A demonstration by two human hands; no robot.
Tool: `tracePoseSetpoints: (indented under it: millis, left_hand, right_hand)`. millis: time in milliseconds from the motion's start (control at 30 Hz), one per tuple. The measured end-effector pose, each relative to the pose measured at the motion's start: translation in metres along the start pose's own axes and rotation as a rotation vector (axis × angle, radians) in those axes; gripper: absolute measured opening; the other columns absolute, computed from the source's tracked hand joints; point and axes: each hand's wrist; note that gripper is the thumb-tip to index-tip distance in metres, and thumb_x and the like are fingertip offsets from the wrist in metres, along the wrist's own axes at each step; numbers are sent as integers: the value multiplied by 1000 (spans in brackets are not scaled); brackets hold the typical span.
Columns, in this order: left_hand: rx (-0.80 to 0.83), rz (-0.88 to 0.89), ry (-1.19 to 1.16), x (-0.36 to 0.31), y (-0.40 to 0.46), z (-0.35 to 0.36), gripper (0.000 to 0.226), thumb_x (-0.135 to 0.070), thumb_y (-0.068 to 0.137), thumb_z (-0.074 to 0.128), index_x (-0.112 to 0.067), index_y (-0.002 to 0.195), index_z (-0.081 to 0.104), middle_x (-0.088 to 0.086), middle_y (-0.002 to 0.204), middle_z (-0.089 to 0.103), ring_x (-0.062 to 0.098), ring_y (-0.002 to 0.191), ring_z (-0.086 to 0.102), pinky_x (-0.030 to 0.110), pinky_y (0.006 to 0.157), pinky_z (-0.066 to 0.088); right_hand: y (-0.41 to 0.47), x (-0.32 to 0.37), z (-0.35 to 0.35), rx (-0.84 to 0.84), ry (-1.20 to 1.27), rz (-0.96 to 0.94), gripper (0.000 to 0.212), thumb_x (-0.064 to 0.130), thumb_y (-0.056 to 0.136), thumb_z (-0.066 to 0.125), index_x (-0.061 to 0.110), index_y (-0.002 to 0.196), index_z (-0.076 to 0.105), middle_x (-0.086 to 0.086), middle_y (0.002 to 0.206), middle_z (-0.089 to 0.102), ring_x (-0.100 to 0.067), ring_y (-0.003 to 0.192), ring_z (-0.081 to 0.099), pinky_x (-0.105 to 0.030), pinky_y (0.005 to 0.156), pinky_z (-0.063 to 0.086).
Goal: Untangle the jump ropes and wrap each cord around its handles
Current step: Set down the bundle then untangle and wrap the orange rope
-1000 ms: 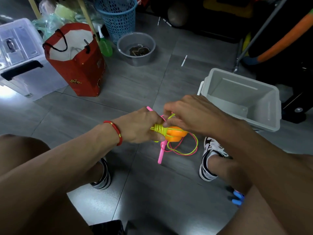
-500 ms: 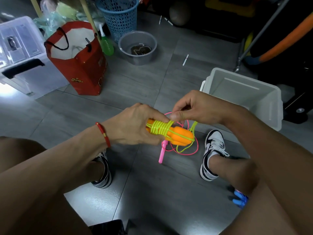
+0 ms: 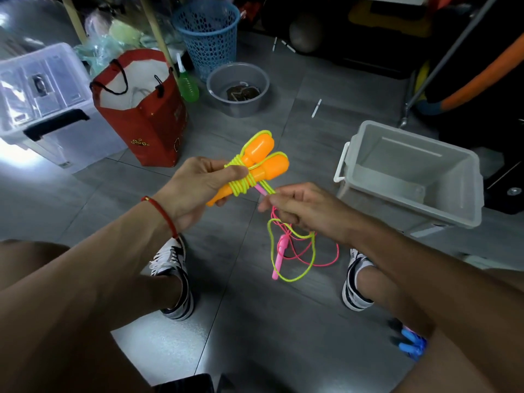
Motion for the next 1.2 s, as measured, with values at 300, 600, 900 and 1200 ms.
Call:
tracePoseSetpoints:
  millis: [300,600,900,1200]
  left_hand:
    - [-119,113,302,17,5,14,17,-31,86,75,-15,84,77,8,68,68,10,57,51,31,57,43]
    - [143,320,988,22,8,20,18,-52,83,66,-41,97,65,-13,77,62,14,75,62,33,68,51]
    - [516,283,1131,12,0,40,22,-47,85,71,-28,96,67,-10,76,59,7,69,53,23,61,39]
    - [535,484,1035,5,-10,42,30,-60,75,76,-37,73,58,-31,68,55,-10,64,49,19,58,33]
  right_hand:
    - [-4,13,15,-144,-517,-83,34,26,102,44,23,74,64,8,57,56,-7,56,53,-26,61,38]
    - [-17,25,2,-230,-895,-86,35,39,93,51,13,70,59,-2,59,51,-27,65,53,-34,58,39]
    - [-28,25,-15,-75,-1132,-235,22,52,91,60,34,101,62,11,68,48,-16,76,53,-32,64,30]
    - [-14,5,-42,111,-659,-41,31,63,77,67,36,88,75,14,79,67,-4,76,62,-35,75,52]
Point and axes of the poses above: each hand's wrist, its own y-axis towards the middle knuckle, its own z-axis out of the palm, x = y × z
